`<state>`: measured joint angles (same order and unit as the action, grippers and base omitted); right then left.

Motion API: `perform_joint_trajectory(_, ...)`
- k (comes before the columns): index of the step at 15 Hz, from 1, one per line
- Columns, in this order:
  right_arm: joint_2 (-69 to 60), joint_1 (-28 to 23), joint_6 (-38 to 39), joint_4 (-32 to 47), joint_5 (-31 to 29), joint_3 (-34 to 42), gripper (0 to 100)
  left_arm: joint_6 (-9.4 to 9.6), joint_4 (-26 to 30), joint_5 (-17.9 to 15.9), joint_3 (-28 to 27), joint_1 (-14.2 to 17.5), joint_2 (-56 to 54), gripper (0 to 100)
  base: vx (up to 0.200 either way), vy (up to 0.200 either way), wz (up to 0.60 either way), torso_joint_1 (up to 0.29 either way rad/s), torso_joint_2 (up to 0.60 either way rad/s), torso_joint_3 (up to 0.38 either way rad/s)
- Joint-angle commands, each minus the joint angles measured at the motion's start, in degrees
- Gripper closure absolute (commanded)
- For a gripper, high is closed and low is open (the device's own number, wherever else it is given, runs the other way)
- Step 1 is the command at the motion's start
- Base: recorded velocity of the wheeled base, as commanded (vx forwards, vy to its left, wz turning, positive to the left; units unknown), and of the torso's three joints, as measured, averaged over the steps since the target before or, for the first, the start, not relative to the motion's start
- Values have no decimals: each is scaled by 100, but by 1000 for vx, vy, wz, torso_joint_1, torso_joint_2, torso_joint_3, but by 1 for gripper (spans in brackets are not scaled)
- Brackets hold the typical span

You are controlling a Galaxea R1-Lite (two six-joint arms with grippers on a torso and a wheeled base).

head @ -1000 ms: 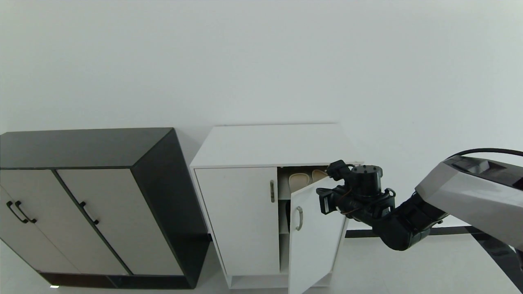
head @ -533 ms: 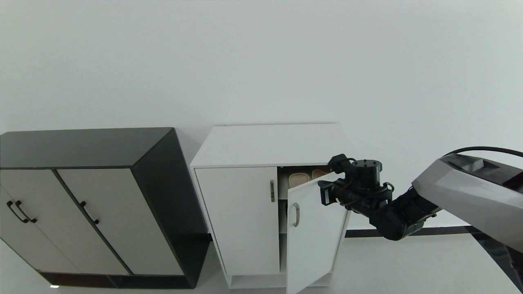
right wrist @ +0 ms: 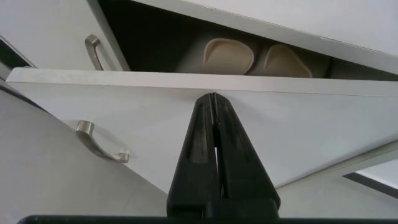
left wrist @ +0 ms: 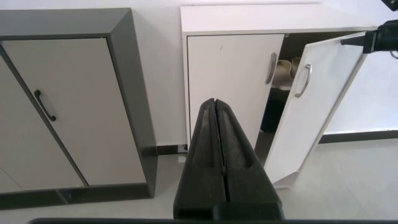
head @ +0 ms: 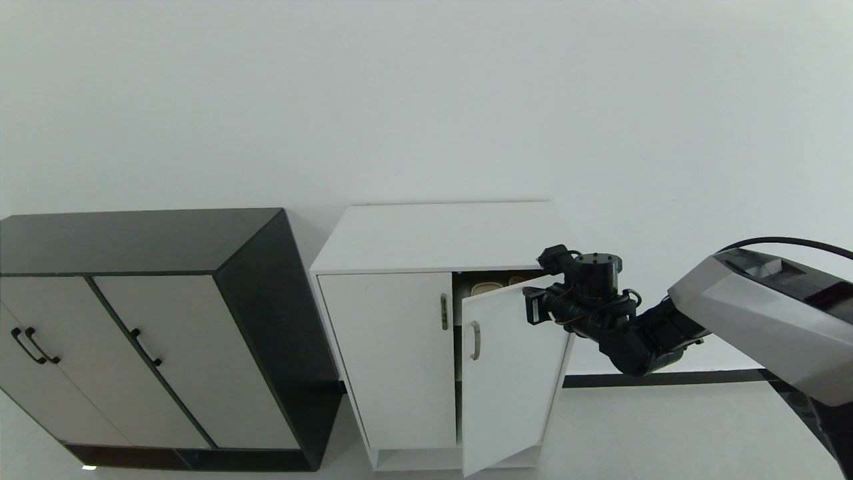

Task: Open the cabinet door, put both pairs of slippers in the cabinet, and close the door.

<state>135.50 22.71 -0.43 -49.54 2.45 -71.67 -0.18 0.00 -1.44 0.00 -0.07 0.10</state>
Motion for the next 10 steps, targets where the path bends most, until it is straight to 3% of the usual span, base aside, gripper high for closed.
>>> perform_joint_trajectory(1, 117, -47, -1, -3, 1, -102, 100, 1, 0, 3, 0, -1, 8, 100, 0, 0, 0, 0, 0, 0)
perform_joint_trajectory(10, 521, -188, -1, 32, -34, -594, 100, -8, 0, 3, 0, -1, -1, 100, 0, 0, 0, 0, 0, 0)
